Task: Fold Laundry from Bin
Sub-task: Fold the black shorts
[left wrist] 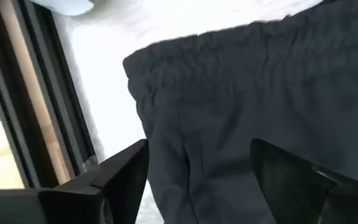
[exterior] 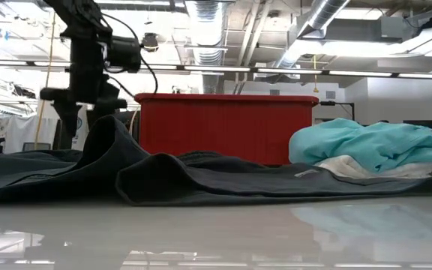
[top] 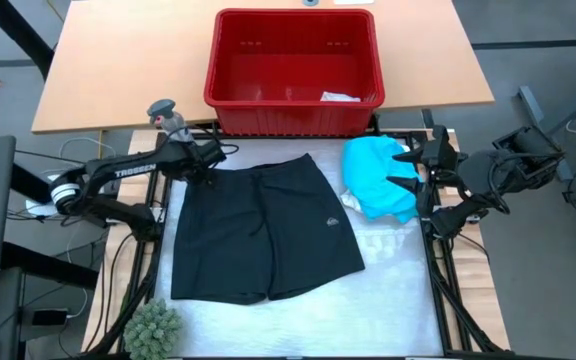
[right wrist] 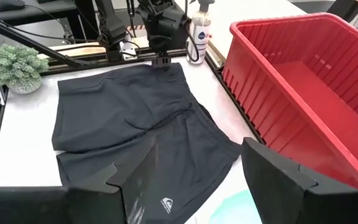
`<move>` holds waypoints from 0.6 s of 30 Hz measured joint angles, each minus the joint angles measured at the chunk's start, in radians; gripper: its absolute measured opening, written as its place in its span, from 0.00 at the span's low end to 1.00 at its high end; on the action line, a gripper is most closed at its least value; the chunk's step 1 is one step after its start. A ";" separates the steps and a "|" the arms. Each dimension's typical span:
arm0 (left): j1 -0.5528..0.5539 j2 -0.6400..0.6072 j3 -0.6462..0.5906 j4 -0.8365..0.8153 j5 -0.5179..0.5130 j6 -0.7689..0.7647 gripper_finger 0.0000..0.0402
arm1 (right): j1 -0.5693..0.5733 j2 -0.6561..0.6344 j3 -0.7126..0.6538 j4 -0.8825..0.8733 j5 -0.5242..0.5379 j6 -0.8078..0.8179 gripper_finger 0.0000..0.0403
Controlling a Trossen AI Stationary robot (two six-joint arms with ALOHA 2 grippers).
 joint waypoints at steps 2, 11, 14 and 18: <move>0.007 0.016 -0.016 0.026 0.001 0.002 0.64 | 0.000 0.000 0.000 -0.002 0.000 0.000 0.63; 0.055 0.116 -0.025 0.096 -0.018 0.034 0.56 | 0.000 0.000 0.000 -0.002 -0.002 0.000 0.63; 0.064 0.152 -0.025 0.100 -0.011 0.038 0.56 | 0.000 0.000 0.000 -0.002 -0.004 0.001 0.63; 0.065 0.190 -0.025 0.125 0.000 0.045 0.56 | 0.000 0.000 0.000 -0.002 -0.006 0.001 0.63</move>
